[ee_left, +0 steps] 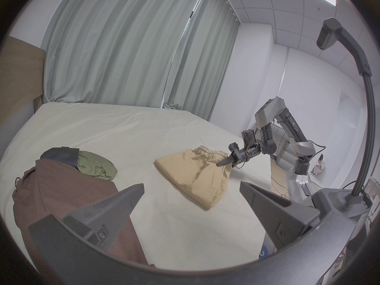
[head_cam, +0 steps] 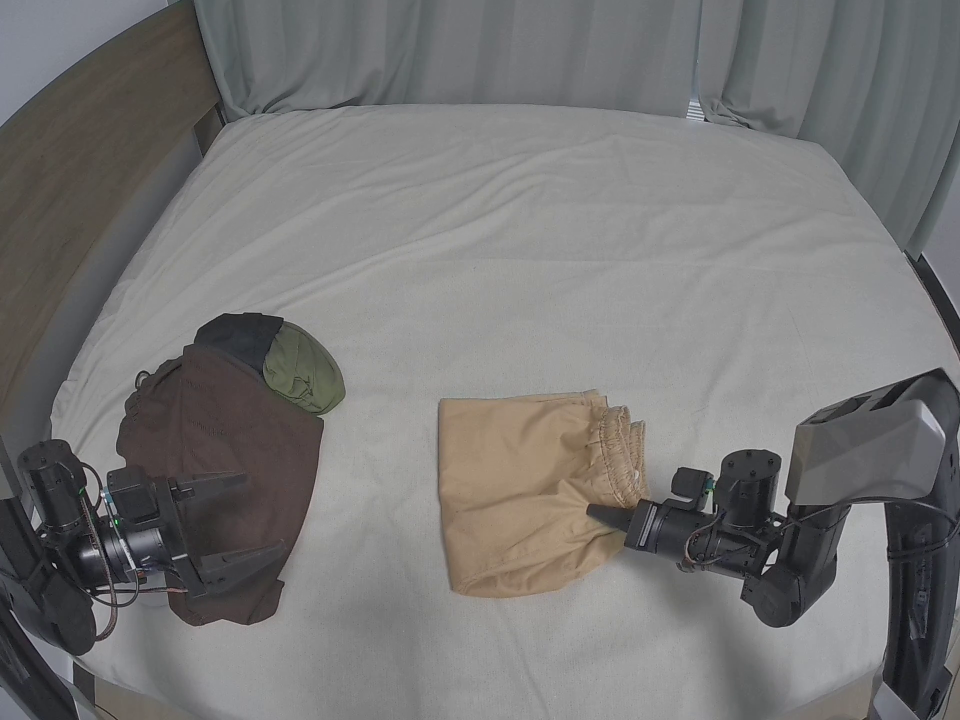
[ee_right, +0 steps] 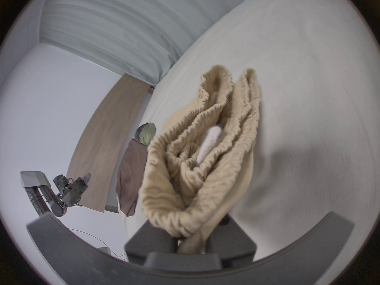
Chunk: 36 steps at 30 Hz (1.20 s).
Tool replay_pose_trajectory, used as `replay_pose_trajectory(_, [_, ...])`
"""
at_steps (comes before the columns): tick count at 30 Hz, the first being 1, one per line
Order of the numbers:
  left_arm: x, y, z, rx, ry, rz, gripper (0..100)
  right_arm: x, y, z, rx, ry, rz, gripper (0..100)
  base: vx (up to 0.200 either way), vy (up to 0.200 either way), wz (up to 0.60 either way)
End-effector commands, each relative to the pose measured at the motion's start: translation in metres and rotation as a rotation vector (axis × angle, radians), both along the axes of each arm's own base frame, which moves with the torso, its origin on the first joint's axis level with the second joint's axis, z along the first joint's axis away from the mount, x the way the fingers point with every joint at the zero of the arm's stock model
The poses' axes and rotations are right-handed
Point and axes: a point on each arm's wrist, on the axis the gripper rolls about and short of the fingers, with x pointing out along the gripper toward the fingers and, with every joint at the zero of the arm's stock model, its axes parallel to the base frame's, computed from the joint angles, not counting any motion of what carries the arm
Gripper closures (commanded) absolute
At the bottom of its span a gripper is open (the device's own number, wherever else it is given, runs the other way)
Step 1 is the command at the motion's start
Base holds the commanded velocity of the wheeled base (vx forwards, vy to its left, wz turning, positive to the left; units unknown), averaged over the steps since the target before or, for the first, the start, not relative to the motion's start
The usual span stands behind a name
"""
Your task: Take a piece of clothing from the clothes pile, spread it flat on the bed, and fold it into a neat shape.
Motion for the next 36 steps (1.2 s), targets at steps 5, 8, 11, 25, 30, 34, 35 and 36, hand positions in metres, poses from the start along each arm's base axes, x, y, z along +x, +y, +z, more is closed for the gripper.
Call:
replay_pose_trajectory(5, [-0.002,-0.001,-0.002,-0.001,0.014,-0.001,0,-0.003,0.002,0.046,0.073,-0.121,0.080,100,0.000,0.000,0.00])
replay_pose_trajectory(8, [-0.001,-0.001,-0.004,0.002,0.019,-0.004,0,-0.004,0.004,0.052,0.079,-0.149,0.120,100,0.000,0.000,0.00])
replay_pose_trajectory(11, [-0.001,-0.001,-0.007,0.011,0.017,-0.006,0,-0.003,0.006,0.059,0.085,-0.181,0.134,100,0.000,0.000,0.00])
replay_pose_trajectory(25, [-0.001,0.000,-0.007,0.020,0.006,-0.009,0,0.018,0.015,0.108,0.169,-0.379,0.185,100,0.000,0.000,0.00])
replay_pose_trajectory(30, [-0.002,-0.001,-0.007,0.020,0.006,-0.013,0,0.027,0.018,0.117,0.185,-0.421,0.181,100,0.000,0.000,0.00])
replay_pose_trajectory(34, [-0.002,-0.001,-0.007,0.020,0.006,-0.010,0,0.034,0.021,0.125,0.208,-0.450,0.180,100,0.000,0.000,0.00])
replay_pose_trajectory(35, [-0.002,-0.001,-0.007,0.020,0.006,-0.010,0,0.037,0.022,0.129,0.222,-0.458,0.179,100,0.000,0.000,0.00])
replay_pose_trajectory(36, [-0.002,-0.001,-0.007,0.019,0.009,-0.012,0,0.039,0.023,0.132,0.236,-0.462,0.178,100,0.000,0.000,0.00])
